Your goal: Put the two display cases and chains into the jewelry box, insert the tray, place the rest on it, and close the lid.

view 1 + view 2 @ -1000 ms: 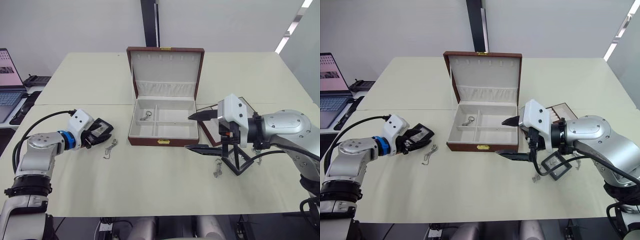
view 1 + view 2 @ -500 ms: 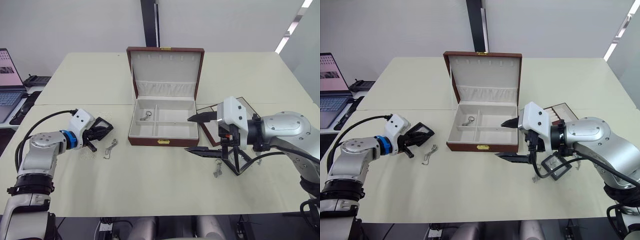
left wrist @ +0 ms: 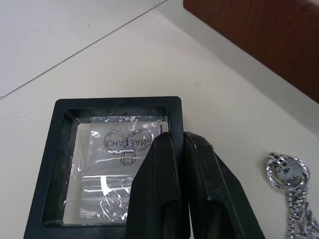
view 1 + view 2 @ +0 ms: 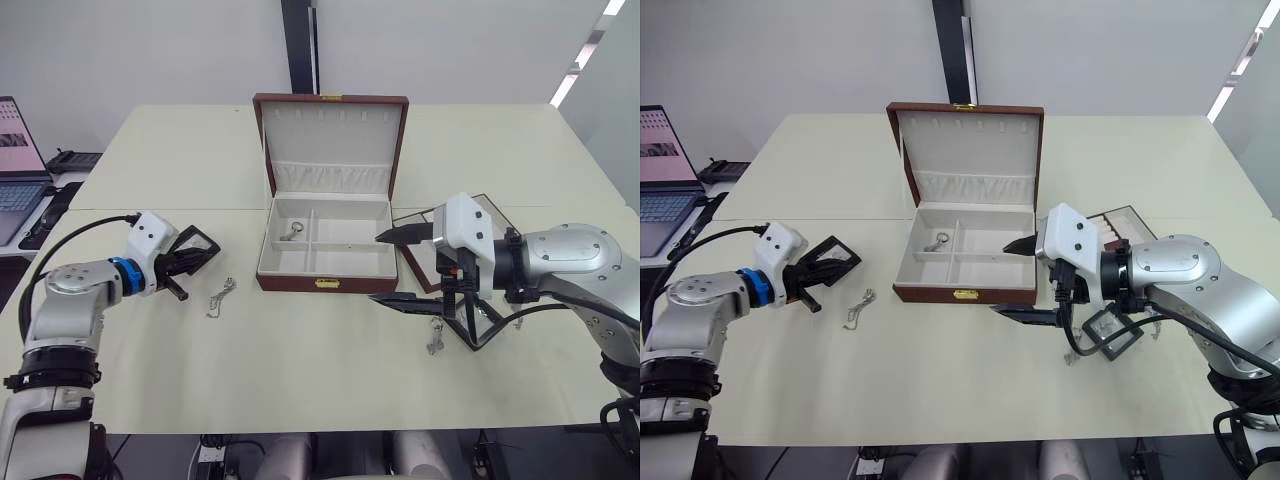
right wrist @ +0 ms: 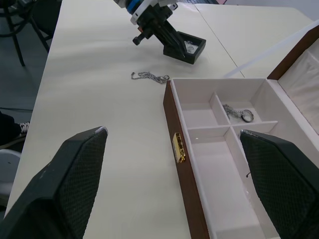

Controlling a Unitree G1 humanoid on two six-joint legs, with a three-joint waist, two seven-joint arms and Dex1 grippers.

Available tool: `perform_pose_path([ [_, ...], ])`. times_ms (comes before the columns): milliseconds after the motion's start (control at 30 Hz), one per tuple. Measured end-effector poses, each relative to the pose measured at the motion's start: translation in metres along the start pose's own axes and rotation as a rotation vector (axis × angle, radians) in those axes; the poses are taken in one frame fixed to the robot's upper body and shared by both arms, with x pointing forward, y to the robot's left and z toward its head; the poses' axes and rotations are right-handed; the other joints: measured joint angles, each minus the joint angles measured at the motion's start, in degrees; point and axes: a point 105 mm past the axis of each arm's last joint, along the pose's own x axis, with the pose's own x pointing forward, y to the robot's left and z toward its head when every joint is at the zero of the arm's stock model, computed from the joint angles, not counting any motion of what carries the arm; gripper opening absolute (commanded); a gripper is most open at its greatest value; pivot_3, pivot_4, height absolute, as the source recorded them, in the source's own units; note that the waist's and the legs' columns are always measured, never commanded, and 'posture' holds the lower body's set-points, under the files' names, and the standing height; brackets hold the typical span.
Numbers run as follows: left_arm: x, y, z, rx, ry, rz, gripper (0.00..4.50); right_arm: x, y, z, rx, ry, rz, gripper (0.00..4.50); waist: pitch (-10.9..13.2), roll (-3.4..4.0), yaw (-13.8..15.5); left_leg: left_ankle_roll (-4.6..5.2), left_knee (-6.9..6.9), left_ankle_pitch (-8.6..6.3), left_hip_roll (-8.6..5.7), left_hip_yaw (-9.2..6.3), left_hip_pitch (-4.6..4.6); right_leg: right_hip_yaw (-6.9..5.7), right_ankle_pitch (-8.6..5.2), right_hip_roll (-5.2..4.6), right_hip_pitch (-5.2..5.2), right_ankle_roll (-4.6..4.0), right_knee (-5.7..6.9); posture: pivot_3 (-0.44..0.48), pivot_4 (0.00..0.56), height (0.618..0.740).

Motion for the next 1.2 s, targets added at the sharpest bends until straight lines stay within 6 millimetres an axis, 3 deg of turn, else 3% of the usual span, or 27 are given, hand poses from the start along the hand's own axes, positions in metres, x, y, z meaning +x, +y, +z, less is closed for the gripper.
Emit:
perform_pose_path([
  [133, -0.02, 0.004, 0.029, 0.03, -0.081, -0.026, 0.02, 0.0, 0.0, -0.001, 0.003, -0.001, -0.001, 4.5, 0.0, 0.0, 0.0, 0.0, 0.0, 0.0, 0.01, 0.0, 0.0, 0.0, 0.0, -0.01, 0.01, 0.0, 0.0, 0.0, 0.15, 0.74],
  [267, -0.03, -0.004, 0.05, 0.079, -0.112, -0.103, 0.02, 0.0, 0.0, -0.002, -0.002, -0.004, -0.006, 4.5, 0.0, 0.0, -0.01, 0.0, 0.0, 0.0, 0.01, 0.01, 0.01, 0.01, 0.0, -0.01, 0.01, 0.0, 0.0, 0.0, 0.15, 0.74],
  [500, -0.024, -0.037, 0.076, 0.235, -0.123, -0.3, 0.02, -0.001, -0.003, -0.01, 0.006, 0.014, -0.051, 4.5, 0.0, 0.0, 0.02, 0.0, 0.01, 0.0, 0.0, 0.02, -0.01, 0.0, 0.0, 0.0, 0.02, 0.0, 0.0, 0.0, 0.15, 0.74],
  [667, -0.008, -0.072, 0.106, 0.384, -0.149, -0.463, 0.02, -0.005, 0.0, -0.013, 0.013, 0.018, -0.09, 4.5, -0.01, -0.01, 0.1, 0.0, 0.02, 0.0, -0.02, 0.03, -0.03, -0.01, 0.0, 0.0, 0.05, 0.0, -0.01, 0.0, 0.15, 0.74],
  [867, 0.026, -0.112, 0.137, 0.464, -0.192, -0.616, 0.02, -0.012, 0.001, -0.018, 0.043, 0.042, -0.174, 4.5, -0.01, -0.03, 0.09, 0.01, 0.12, 0.01, -0.12, 0.07, -0.04, -0.03, 0.0, 0.06, 0.1, 0.01, 0.05, 0.0, 0.15, 0.74],
  [1067, 0.066, -0.129, 0.153, 0.504, -0.192, -0.692, 0.02, -0.016, -0.001, -0.02, 0.079, 0.051, -0.253, 4.5, -0.01, -0.04, -0.02, 0.01, 0.16, 0.01, -0.14, 0.14, -0.03, -0.03, 0.0, 0.15, 0.08, 0.0, 0.12, 0.0, 0.15, 0.74],
  [1200, 0.091, -0.129, 0.158, 0.473, -0.185, -0.676, 0.02, -0.018, -0.005, -0.026, 0.109, 0.094, -0.325, 4.5, 0.01, -0.08, 0.02, 0.01, 0.27, 0.0, -0.17, 0.13, -0.05, -0.06, 0.0, 0.14, 0.06, 0.01, 0.31, 0.0, 0.15, 0.74],
])
